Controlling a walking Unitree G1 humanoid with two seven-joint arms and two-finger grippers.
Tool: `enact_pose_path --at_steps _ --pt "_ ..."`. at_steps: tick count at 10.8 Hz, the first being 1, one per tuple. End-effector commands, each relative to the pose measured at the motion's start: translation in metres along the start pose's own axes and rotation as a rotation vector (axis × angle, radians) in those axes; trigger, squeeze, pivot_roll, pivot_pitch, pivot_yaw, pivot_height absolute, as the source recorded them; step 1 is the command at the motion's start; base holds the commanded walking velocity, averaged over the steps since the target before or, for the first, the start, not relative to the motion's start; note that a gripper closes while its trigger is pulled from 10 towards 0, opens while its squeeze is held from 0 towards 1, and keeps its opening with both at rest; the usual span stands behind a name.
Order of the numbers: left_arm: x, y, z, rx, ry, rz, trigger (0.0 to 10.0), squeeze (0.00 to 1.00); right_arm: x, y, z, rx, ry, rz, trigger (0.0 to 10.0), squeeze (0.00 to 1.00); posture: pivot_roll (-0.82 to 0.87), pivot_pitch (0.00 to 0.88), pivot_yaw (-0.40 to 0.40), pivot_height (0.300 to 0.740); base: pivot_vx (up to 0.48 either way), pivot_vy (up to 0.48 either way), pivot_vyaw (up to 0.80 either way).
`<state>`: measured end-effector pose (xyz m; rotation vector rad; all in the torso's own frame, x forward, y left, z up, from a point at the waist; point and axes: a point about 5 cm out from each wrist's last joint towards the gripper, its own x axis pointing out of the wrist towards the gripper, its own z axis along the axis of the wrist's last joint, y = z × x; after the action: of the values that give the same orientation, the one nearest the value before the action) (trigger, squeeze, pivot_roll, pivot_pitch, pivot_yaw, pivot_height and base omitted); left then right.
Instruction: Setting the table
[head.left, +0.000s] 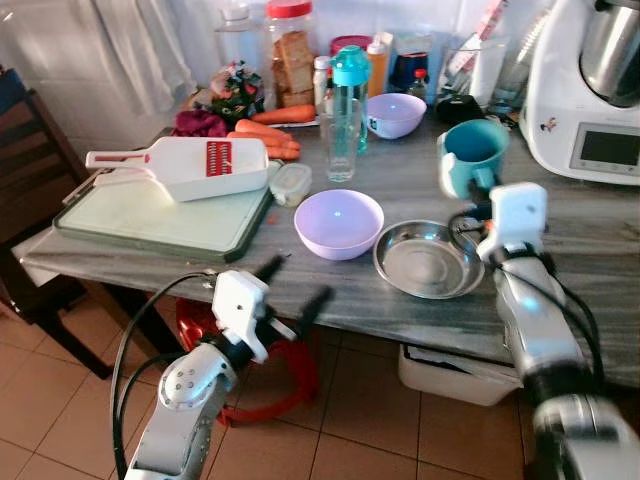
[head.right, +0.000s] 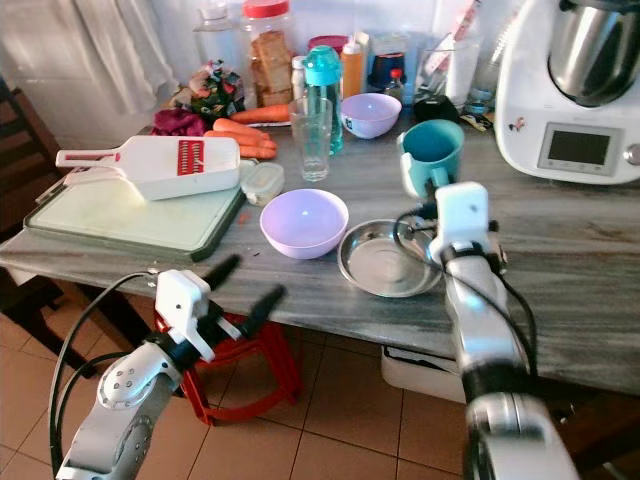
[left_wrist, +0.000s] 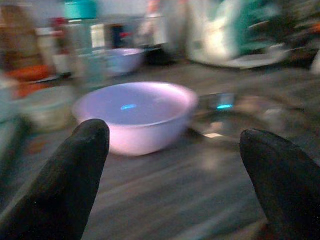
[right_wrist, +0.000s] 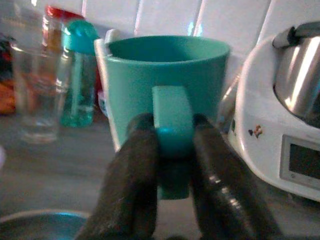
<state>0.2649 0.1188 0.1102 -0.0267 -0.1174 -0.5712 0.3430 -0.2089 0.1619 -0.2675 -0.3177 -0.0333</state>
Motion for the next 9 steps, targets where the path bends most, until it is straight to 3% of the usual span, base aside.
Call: enact_pose_path --at_steps 1,2,4,7,8,9 --pt "-0.001 0.010 0.000 0.036 0.010 0.085 10.0 0.00 -0.002 -0.003 0.011 0.002 -0.048 -0.031 10.0 0.00 0.08 0.007 0.047 0.740 0.000 0.000 0.00" --pt "-0.004 0.023 -0.003 0.097 0.032 0.211 10.0 0.00 -0.023 -0.010 0.014 -0.021 -0.052 -0.092 10.0 0.00 0.06 0.000 0.054 0.740 0.000 0.000 0.00" --pt "-0.010 0.036 -0.007 0.122 0.048 0.315 10.0 0.00 -0.060 -0.022 0.017 -0.020 -0.007 -0.199 10.0 0.00 0.04 0.000 0.065 0.740 0.000 0.000 0.00" --pt "-0.011 0.034 -0.009 0.109 0.039 0.296 10.0 0.00 -0.108 -0.023 0.023 -0.030 0.082 -0.260 10.0 0.00 0.02 0.000 0.077 0.740 0.000 0.000 0.00" --pt "-0.013 0.034 -0.010 0.084 0.038 0.289 10.0 0.00 -0.119 -0.023 0.021 -0.035 0.124 -0.264 10.0 0.00 0.01 0.000 0.081 0.740 0.000 0.000 -0.55" --pt "-0.013 0.034 -0.010 0.084 0.038 0.289 10.0 0.00 -0.119 -0.023 0.021 -0.035 0.124 -0.264 10.0 0.00 0.01 0.000 0.081 0.740 0.000 0.000 -0.55"
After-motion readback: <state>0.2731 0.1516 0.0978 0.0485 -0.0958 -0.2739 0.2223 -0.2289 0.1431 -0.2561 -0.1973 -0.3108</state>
